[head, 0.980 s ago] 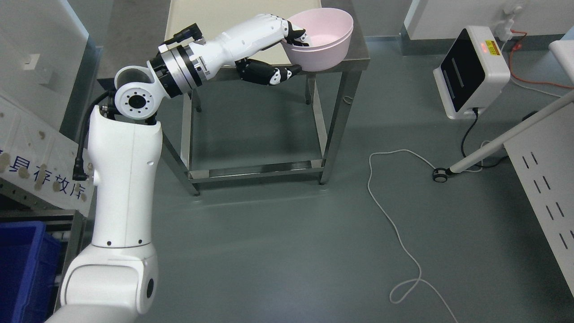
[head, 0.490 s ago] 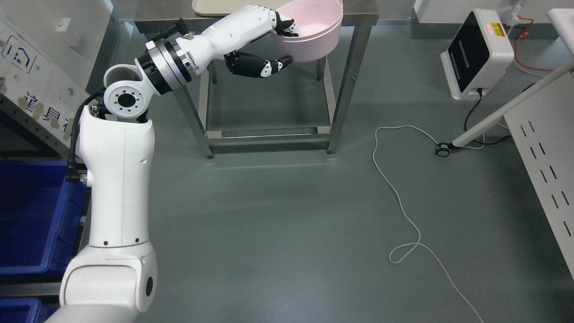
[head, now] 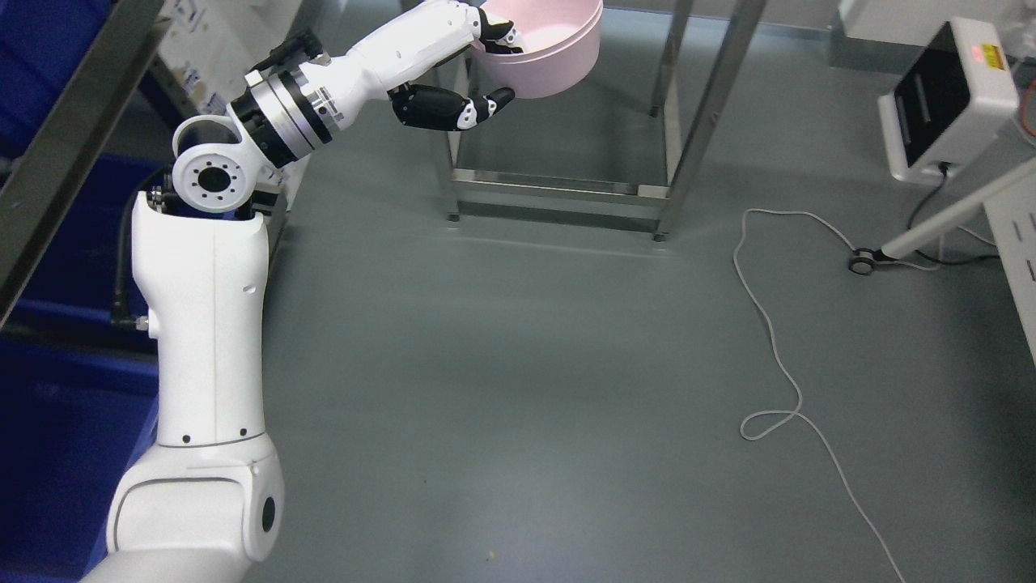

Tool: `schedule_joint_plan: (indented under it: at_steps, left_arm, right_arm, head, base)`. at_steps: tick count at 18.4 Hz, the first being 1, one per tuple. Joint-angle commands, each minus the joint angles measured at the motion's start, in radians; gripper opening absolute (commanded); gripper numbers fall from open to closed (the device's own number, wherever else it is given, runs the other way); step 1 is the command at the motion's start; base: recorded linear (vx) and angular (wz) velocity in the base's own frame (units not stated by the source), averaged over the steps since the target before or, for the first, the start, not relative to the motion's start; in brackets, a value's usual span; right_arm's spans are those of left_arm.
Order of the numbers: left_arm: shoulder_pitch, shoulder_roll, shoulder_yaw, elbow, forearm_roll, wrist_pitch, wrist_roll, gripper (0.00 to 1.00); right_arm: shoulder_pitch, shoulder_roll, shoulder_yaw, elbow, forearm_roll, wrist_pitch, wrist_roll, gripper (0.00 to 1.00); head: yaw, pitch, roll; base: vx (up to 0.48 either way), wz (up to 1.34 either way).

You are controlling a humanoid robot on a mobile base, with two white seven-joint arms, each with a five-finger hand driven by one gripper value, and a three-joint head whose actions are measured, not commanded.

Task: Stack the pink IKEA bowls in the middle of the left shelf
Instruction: 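Hold the bowl stack in the left hand while turning toward the blue bins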

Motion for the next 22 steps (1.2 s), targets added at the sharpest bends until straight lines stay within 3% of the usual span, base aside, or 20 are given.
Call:
schedule_joint_plan:
  at_steps: [1,14,22]
  left_arm:
    - [-0.002,0.018,0.033,-0.001,0.006,0.01,0.002,0.02]
    - [-0.043,0.018,-0.028,0.002,0.087,0.038,0.077,0.03]
    - [-0.085,0.018,-0.036,0.041,0.024,0.044,0.155,0.03]
  right_arm:
    - [0.0,-0.017,-0.009,0.0,0.008,0.0,-0.002,1.0]
    - [0.0,-0.017,-0.009,0.0,0.008,0.0,-0.002,1.0]
    - [0.0,-0.017,-0.011,0.0,0.008,0.0,-0.002,1.0]
  head:
    - [0.0,0.0,0.0]
    - [0.0,0.0,0.0]
    - [0.0,0.0,0.0]
  base:
    - [-0.297,0.63]
    - [-0.21,1.21]
    - [0.007,0.99]
